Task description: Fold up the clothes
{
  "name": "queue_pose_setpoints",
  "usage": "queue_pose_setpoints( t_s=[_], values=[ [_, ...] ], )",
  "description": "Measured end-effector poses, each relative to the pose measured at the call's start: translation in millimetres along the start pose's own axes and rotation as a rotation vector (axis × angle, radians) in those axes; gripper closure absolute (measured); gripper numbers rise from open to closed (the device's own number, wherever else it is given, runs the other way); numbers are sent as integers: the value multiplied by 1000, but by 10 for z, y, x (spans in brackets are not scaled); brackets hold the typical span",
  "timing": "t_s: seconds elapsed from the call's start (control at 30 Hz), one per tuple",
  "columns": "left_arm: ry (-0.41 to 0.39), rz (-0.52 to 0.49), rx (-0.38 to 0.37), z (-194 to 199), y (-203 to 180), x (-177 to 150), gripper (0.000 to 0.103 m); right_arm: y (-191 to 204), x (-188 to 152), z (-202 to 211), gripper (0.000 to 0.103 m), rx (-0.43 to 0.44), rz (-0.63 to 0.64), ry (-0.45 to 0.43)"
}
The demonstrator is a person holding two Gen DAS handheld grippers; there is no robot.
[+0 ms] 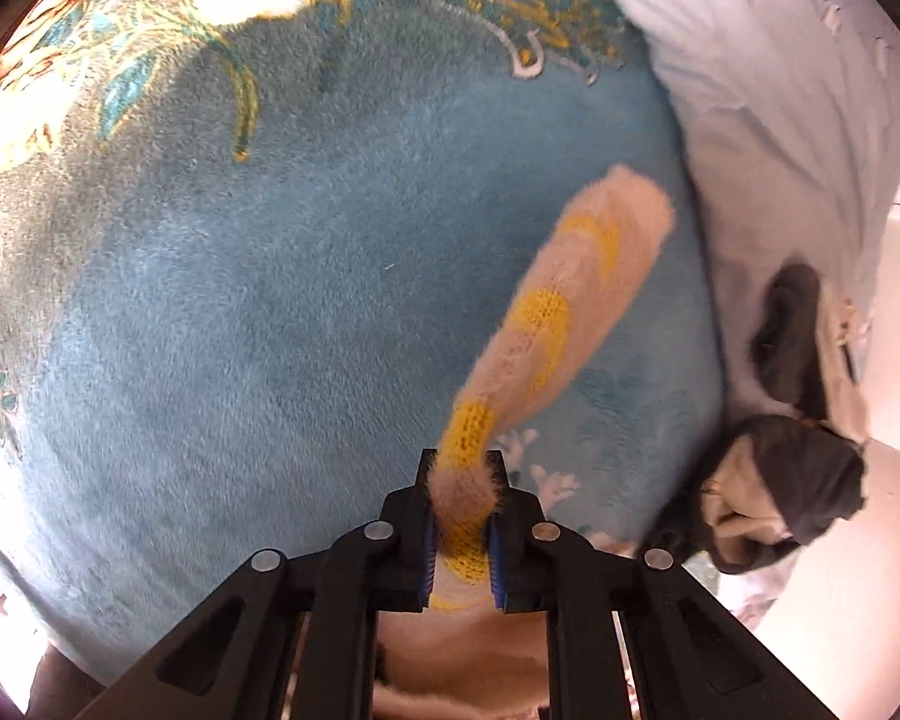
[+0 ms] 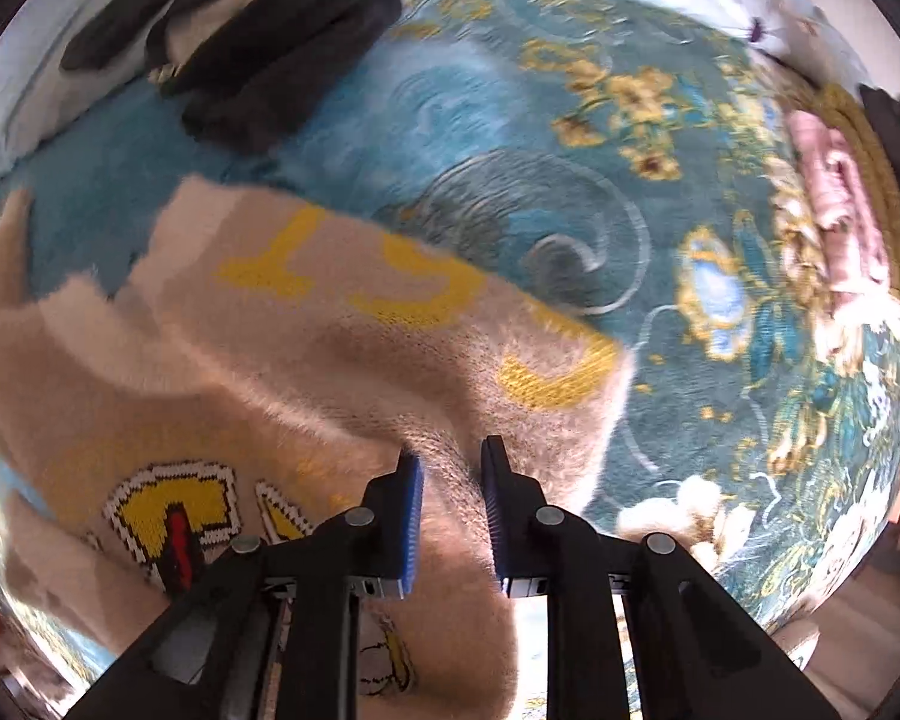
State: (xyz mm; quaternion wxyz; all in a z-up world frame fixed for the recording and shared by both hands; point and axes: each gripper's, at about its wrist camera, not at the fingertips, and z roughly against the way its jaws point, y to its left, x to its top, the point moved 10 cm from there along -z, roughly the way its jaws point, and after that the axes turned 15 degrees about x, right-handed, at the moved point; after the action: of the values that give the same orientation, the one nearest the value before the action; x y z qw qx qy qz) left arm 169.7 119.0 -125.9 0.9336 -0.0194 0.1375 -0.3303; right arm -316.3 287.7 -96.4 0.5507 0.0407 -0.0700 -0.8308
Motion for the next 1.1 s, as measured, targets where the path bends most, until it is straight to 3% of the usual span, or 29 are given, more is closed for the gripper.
queue_pose_setpoints(
  t_s=[0.13,0.37,0.43,0.57,0.7,0.83,1.1],
  values=[
    [-41,-23,-100,483,37,-101,89,-160,167,359,92,-4,-80,-115],
    [-144,-71,-252,1450,37,-279,89,-103,196,1038,95,174,-241,-296],
    [-171,-84,-299,1721,-11,-251,89,1,187,1326,100,211,-218,-359],
    [-232,-125,-382,2255,14,-315,89,149,283,2041,101,243,-145,-522],
    [-280,-166,-415,2607,111,-408,89,216,297,2557,101,253,-91,-598],
    [-276,-162,-433,2643,310,-466,89,308,5,2624,101,257,-66,-588],
    [-259,-93,-392,2445,888,-459,89,472,-684,2031,101,311,-26,-417]
  ],
)
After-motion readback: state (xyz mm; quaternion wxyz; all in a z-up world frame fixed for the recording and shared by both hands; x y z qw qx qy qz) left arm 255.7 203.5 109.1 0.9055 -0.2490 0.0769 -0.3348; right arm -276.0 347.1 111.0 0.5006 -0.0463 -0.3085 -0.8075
